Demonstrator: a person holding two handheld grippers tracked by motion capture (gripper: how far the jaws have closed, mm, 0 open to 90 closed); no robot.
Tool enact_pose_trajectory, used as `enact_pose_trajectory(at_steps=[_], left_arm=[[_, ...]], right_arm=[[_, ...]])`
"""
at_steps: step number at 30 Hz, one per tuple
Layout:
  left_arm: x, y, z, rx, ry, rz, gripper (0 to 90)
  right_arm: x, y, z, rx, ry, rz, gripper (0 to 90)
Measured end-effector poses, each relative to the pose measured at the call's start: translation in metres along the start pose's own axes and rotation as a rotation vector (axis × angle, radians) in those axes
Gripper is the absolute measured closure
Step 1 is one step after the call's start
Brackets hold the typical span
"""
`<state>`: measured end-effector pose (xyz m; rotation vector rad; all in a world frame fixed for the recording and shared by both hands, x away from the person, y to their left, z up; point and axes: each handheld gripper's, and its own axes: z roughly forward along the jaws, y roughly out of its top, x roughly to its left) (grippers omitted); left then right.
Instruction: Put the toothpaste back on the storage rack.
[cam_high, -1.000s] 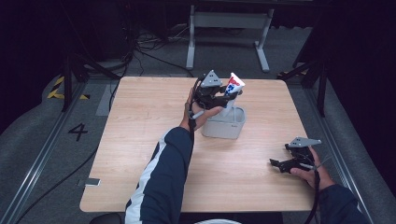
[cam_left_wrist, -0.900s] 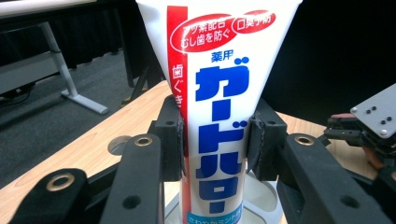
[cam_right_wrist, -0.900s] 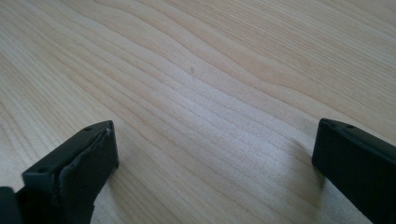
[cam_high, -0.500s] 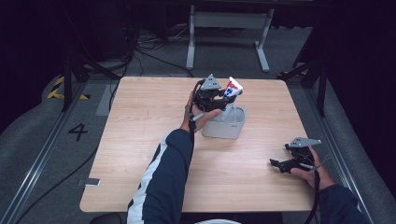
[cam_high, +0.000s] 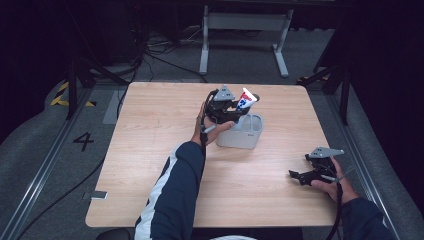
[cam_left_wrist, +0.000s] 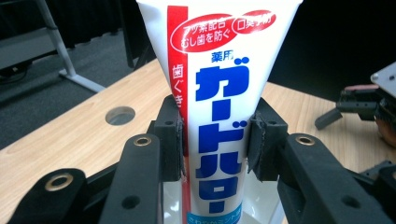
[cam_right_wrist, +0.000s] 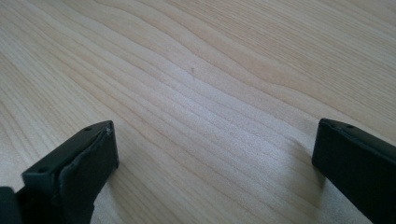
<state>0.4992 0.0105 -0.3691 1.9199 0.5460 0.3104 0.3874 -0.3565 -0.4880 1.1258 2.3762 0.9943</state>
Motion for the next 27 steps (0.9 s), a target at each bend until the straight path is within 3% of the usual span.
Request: enact_pose_trajectory(at_steps=[27], left_arm=[[-0.005, -0.018, 0.004, 0.095, 0.009, 0.036, 62.0]], right_arm=[[0.000, 0.000, 0.000, -0.001, -0.001, 0.000, 0.5]])
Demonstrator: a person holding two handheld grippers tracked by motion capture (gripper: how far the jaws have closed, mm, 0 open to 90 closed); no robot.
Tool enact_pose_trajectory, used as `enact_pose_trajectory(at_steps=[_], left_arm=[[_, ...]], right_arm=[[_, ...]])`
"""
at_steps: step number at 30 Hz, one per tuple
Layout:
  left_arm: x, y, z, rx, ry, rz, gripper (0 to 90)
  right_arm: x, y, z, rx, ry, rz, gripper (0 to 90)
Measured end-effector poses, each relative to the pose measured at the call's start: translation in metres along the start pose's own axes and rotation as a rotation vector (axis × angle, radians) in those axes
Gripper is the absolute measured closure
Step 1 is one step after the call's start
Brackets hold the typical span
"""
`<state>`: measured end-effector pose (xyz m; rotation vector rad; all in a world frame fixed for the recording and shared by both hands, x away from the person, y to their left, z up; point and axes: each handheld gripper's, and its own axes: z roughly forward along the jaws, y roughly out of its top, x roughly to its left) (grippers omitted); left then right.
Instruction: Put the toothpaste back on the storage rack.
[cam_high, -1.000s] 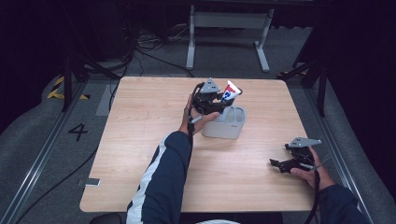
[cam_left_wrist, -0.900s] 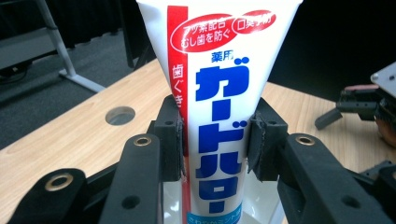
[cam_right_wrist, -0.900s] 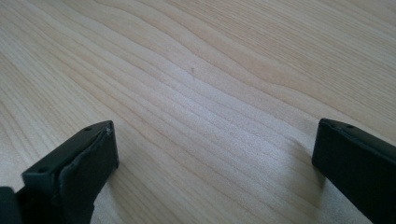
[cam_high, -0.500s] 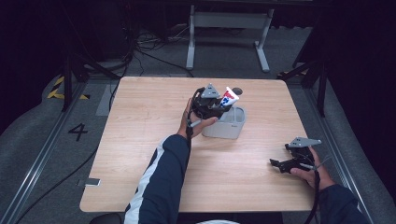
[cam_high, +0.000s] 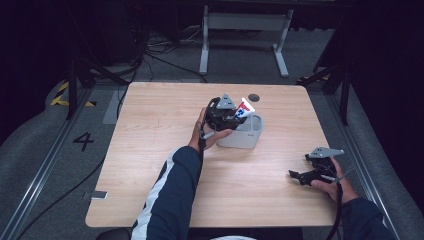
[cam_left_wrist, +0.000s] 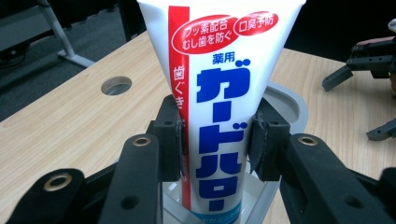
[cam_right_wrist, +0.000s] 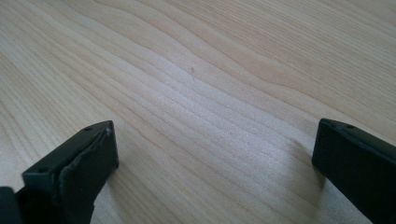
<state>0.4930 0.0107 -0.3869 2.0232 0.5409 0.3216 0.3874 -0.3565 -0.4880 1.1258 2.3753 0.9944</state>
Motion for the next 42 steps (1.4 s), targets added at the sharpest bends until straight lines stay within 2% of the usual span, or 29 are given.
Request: enact_pose_trajectory(at_steps=[7, 26, 28, 29, 30, 31, 32, 33, 38, 42], left_arm=[[0.000, -0.002, 0.001, 0.029, 0.011, 0.010, 61.8], [-0.001, -0.001, 0.000, 0.028, 0.003, 0.023, 58.6], [-0.001, -0.002, 0.002, 0.056, 0.004, 0.027, 54.5], [-0.002, -0.002, 0.002, 0.049, -0.001, 0.033, 58.6], [-0.001, -0.003, 0.000, 0.015, -0.017, 0.021, 68.0], [0.000, -0.002, -0.003, -0.012, -0.025, 0.005, 65.2], [0.001, 0.000, -0.006, -0.038, -0.023, -0.013, 67.0], [0.002, 0.001, -0.007, -0.043, -0.018, -0.014, 65.6], [0.003, 0.004, -0.011, -0.024, 0.012, 0.000, 62.6], [0.003, 0.004, -0.010, -0.019, 0.011, -0.011, 60.7]], right_arm=[[0.000, 0.000, 0.000, 0.000, 0.000, 0.000, 0.5], [0.000, 0.000, 0.000, 0.000, 0.000, 0.000, 0.5], [0.000, 0.000, 0.000, 0.000, 0.000, 0.000, 0.5], [0.000, 0.000, 0.000, 0.000, 0.000, 0.000, 0.5], [0.000, 0.000, 0.000, 0.000, 0.000, -0.001, 0.5], [0.000, 0.000, 0.000, 0.000, 0.001, -0.001, 0.5], [0.000, 0.000, 0.000, 0.001, 0.001, 0.000, 0.5], [0.000, 0.000, 0.000, 0.000, 0.001, -0.001, 0.5], [0.000, 0.000, 0.000, 0.001, 0.001, 0.000, 0.5], [0.000, 0.000, 0.000, 0.001, 0.001, 0.000, 0.5]])
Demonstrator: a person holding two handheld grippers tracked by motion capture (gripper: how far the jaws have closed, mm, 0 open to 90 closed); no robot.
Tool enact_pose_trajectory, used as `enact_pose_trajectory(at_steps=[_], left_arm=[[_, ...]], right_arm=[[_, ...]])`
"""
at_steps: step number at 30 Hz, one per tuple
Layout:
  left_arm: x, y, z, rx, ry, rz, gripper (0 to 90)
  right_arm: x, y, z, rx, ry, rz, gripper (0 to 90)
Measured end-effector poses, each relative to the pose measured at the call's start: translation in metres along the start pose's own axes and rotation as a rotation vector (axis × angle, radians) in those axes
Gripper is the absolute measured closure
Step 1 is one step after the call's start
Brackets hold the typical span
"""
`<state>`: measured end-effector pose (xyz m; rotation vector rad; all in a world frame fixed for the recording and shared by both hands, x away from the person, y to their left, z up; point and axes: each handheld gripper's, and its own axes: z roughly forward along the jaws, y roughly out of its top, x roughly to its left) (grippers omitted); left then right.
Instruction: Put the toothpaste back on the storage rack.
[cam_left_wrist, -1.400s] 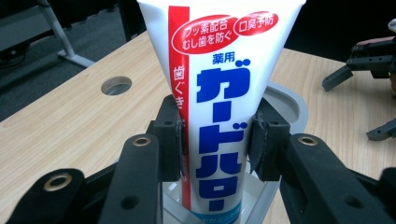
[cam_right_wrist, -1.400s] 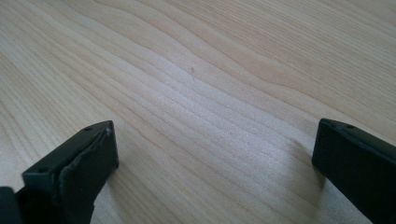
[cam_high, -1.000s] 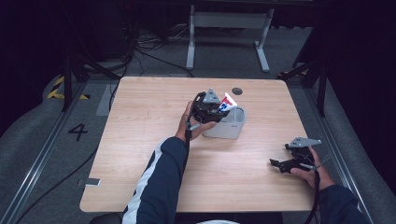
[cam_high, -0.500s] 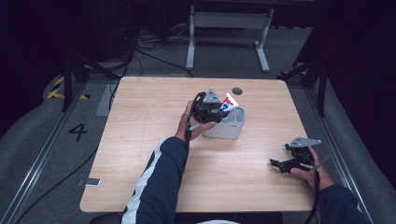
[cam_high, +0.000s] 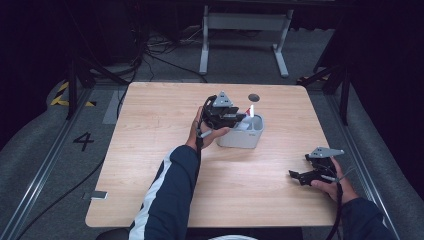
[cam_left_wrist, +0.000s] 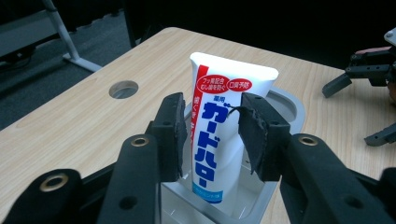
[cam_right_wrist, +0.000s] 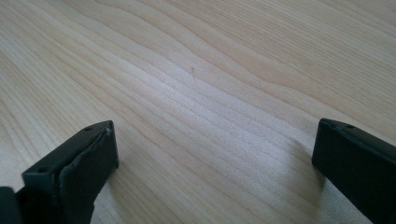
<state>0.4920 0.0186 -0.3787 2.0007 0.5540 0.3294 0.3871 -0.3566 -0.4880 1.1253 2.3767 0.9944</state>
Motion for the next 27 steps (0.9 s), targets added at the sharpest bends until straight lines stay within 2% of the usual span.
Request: enact_pose_trajectory(at_steps=[12, 13, 21, 22, 23, 27], left_arm=[[0.001, 0.000, -0.011, 0.006, 0.017, 0.014, 56.9], [0.001, 0.001, -0.013, 0.013, 0.025, 0.027, 56.9], [-0.001, -0.001, -0.022, 0.015, 0.044, 0.029, 54.7], [-0.003, -0.001, -0.025, 0.021, 0.053, 0.045, 54.2], [-0.004, -0.002, -0.026, 0.017, 0.052, 0.039, 53.7], [-0.007, -0.003, -0.032, 0.035, 0.064, 0.061, 52.3]], right_arm=[[0.000, 0.000, 0.000, 0.001, 0.001, -0.001, 0.5], [0.000, 0.000, 0.000, 0.001, 0.002, 0.000, 0.5], [0.000, 0.000, 0.000, 0.001, 0.001, -0.001, 0.5], [0.000, 0.000, 0.000, 0.000, 0.002, 0.000, 0.5], [0.000, 0.000, 0.000, 0.001, 0.001, -0.001, 0.5], [0.000, 0.000, 0.000, 0.000, 0.001, 0.000, 0.5]])
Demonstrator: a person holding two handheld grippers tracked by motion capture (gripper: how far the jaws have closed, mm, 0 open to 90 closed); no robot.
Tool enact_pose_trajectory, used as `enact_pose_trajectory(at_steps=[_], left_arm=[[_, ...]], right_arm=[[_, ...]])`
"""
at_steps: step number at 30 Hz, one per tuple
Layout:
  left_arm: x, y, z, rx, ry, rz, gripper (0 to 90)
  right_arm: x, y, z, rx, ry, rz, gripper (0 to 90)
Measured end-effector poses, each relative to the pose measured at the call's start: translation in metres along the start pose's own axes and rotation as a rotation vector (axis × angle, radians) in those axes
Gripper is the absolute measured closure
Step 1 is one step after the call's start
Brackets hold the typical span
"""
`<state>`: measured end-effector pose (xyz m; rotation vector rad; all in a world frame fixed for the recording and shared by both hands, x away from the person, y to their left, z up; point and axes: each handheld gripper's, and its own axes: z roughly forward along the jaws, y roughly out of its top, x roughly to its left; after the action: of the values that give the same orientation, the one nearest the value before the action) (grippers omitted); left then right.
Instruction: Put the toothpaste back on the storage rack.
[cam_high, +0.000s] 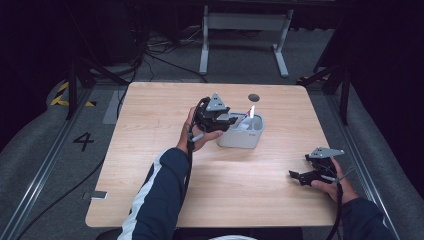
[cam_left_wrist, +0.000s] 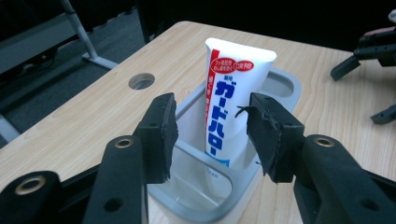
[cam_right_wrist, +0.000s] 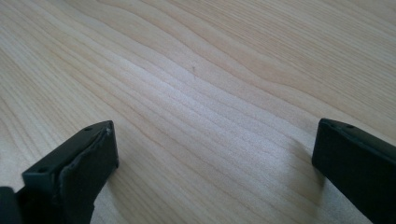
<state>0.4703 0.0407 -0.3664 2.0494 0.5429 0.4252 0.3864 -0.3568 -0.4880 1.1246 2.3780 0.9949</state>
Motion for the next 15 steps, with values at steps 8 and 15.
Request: enact_pose_trajectory(at_steps=[8, 15], left_arm=[[-0.003, -0.006, -0.012, 0.062, 0.028, 0.063, 48.5], [-0.005, -0.013, -0.020, 0.111, 0.065, 0.097, 44.0]], right_arm=[[0.000, 0.000, 0.000, 0.000, 0.000, 0.000, 0.5], [0.000, 0.000, 0.000, 0.000, 0.000, 0.000, 0.5]])
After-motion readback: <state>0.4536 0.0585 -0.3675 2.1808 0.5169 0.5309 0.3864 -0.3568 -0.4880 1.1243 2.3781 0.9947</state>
